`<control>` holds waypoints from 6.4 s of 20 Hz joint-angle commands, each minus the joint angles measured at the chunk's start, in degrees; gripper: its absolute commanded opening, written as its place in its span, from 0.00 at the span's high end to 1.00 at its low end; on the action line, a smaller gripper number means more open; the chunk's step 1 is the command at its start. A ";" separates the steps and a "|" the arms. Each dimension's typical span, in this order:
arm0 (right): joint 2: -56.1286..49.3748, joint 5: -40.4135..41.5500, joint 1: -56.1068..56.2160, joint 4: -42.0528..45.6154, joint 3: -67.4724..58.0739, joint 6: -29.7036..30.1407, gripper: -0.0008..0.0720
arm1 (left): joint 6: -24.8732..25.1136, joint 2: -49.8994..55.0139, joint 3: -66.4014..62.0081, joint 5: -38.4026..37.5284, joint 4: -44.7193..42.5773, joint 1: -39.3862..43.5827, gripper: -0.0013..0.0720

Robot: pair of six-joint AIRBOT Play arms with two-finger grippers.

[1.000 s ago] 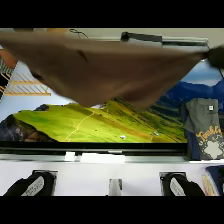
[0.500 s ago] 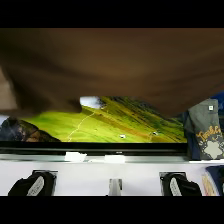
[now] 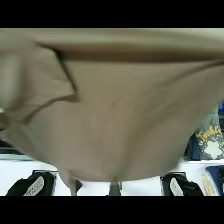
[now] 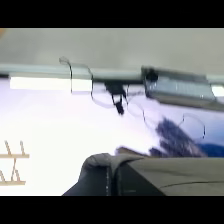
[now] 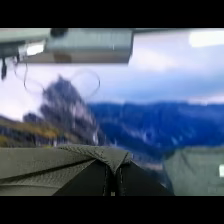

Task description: Fold the shirts.

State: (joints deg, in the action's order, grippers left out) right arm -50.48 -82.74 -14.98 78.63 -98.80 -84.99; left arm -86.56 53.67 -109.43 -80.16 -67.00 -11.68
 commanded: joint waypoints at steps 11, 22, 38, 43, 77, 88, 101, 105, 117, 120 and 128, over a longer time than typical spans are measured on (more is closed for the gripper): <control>-39.28 22.75 7.56 2.01 13.55 -14.88 0.95 | 2.34 31.82 29.57 23.17 -0.57 8.59 0.94; -45.48 38.80 8.41 0.98 13.53 -18.53 0.95 | -3.30 46.62 18.32 35.91 -0.31 11.80 0.94; -47.74 12.31 8.76 7.26 16.44 -9.01 0.94 | 0.85 42.34 30.97 7.43 -2.84 8.85 0.94; -46.66 11.26 8.76 7.04 16.11 -10.12 0.59 | 0.33 42.03 31.52 6.93 4.20 8.57 0.47; -30.60 7.54 -0.87 1.38 47.15 -2.47 0.25 | 6.25 15.04 79.93 18.18 16.50 9.09 0.93; -33.97 8.26 -0.87 -8.09 45.48 2.27 0.95 | 9.09 12.98 75.67 17.90 16.41 9.01 0.94; -43.93 22.71 8.52 -4.37 15.50 -5.86 0.95 | 3.30 33.33 31.91 12.37 7.04 8.02 0.94; -50.10 24.39 8.52 -5.07 11.85 -8.28 0.95 | 1.88 42.71 24.61 12.17 8.72 8.13 0.94; -50.36 21.97 2.25 -5.60 11.98 -6.95 0.05 | -0.04 41.29 23.37 5.55 9.05 7.85 0.09; -52.85 20.17 1.68 -8.15 12.00 -6.25 0.05 | 0.57 36.65 23.37 5.62 9.97 8.57 0.09; -57.59 18.14 1.75 -22.01 12.02 -3.91 0.22 | 0.33 29.55 23.37 6.21 13.35 15.10 0.09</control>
State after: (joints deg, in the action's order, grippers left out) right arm -107.07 -63.40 -13.23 60.36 -86.96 -89.25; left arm -86.28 84.93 -86.00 -74.17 -55.90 0.95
